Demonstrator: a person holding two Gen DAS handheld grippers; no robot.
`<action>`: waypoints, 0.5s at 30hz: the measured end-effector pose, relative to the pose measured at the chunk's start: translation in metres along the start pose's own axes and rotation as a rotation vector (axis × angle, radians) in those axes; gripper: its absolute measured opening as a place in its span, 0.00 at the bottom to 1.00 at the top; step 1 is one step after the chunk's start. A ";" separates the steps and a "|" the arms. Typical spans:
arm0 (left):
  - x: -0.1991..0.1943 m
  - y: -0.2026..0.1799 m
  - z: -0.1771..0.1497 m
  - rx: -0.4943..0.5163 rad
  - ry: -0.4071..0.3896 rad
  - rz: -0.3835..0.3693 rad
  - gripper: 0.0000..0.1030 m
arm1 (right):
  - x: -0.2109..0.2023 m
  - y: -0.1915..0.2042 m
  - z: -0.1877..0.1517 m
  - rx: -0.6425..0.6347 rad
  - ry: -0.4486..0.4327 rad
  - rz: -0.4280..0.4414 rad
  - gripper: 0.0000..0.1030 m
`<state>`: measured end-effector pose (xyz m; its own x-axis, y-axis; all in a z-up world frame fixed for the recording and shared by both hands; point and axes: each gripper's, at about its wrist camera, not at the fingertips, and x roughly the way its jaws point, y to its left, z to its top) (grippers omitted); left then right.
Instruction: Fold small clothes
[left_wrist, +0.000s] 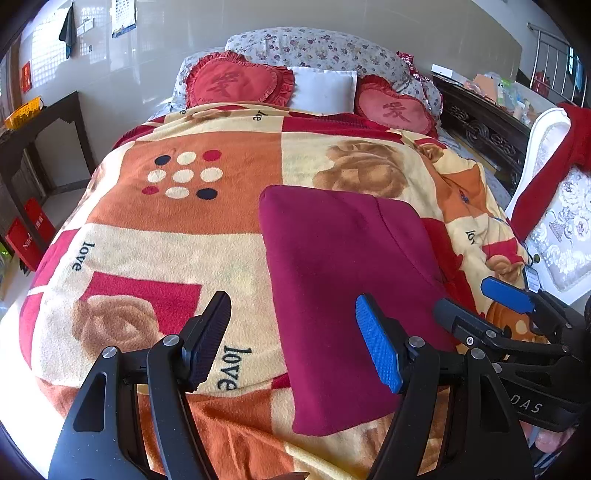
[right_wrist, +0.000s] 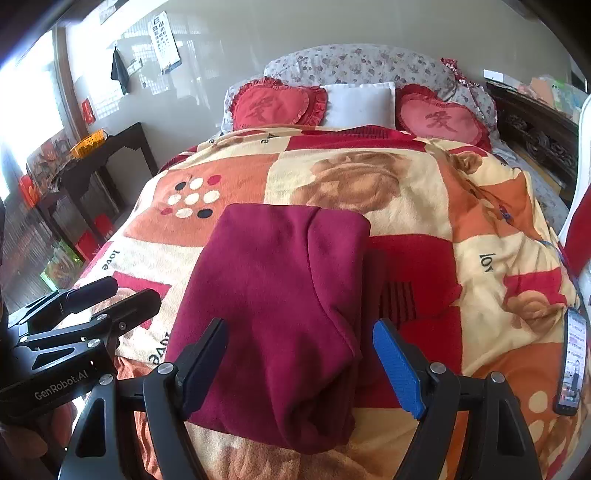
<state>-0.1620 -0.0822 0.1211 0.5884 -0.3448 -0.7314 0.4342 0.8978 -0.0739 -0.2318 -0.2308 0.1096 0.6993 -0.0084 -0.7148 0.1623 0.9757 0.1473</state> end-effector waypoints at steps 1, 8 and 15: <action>0.001 0.000 0.000 -0.001 0.001 0.000 0.69 | 0.001 0.000 0.000 0.000 0.001 0.001 0.76; 0.006 -0.001 -0.002 -0.003 0.011 0.004 0.69 | 0.004 0.002 0.000 -0.003 0.009 0.002 0.76; 0.013 -0.002 -0.003 -0.010 0.028 0.000 0.69 | 0.009 0.004 -0.001 -0.004 0.024 0.002 0.76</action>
<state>-0.1576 -0.0879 0.1100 0.5691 -0.3377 -0.7497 0.4275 0.9004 -0.0810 -0.2257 -0.2268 0.1026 0.6824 -0.0008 -0.7310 0.1580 0.9765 0.1464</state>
